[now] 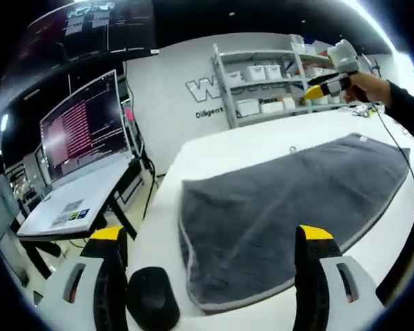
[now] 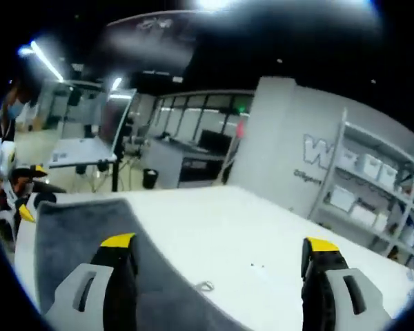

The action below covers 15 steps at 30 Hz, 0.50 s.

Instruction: Open the folded towel by lifting each exposed corner and separating the folded layers until the towel lies flat within the target outline without major curled edges

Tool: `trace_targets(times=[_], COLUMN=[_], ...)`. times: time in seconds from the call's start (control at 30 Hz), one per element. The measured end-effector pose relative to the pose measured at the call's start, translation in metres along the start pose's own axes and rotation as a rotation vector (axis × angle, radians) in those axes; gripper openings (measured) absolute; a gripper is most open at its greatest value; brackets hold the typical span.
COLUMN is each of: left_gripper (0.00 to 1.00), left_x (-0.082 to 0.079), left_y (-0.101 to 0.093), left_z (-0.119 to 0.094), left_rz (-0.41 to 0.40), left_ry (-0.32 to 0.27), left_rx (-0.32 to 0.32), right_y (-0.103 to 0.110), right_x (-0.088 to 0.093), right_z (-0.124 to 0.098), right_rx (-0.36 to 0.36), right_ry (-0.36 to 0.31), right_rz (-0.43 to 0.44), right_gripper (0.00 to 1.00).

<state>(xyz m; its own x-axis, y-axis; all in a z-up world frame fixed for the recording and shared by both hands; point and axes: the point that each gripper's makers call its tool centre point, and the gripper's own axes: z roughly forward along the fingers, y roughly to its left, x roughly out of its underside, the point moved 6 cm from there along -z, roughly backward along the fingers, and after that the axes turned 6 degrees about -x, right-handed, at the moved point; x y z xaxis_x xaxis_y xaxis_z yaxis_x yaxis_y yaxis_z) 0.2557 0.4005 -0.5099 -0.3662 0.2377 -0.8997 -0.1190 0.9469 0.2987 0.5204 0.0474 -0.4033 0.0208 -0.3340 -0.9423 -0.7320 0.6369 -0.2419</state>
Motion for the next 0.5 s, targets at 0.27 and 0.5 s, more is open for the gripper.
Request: trace_targets(times=[0.27, 0.5], left_gripper=[0.95, 0.85], left_x=[0.007, 0.006], left_y=[-0.002, -0.011], left_z=[0.001, -0.007], left_rz=[0.010, 0.000], left_ry=[0.028, -0.005], left_rx=[0.009, 0.063], right_y=[-0.027, -0.051], right_x=[0.023, 0.027], right_z=[-0.052, -0.098], right_rx=[0.090, 0.160], right_ry=[-0.010, -0.029], right_rz=[0.060, 0.084], right_gripper=[1.00, 1.00])
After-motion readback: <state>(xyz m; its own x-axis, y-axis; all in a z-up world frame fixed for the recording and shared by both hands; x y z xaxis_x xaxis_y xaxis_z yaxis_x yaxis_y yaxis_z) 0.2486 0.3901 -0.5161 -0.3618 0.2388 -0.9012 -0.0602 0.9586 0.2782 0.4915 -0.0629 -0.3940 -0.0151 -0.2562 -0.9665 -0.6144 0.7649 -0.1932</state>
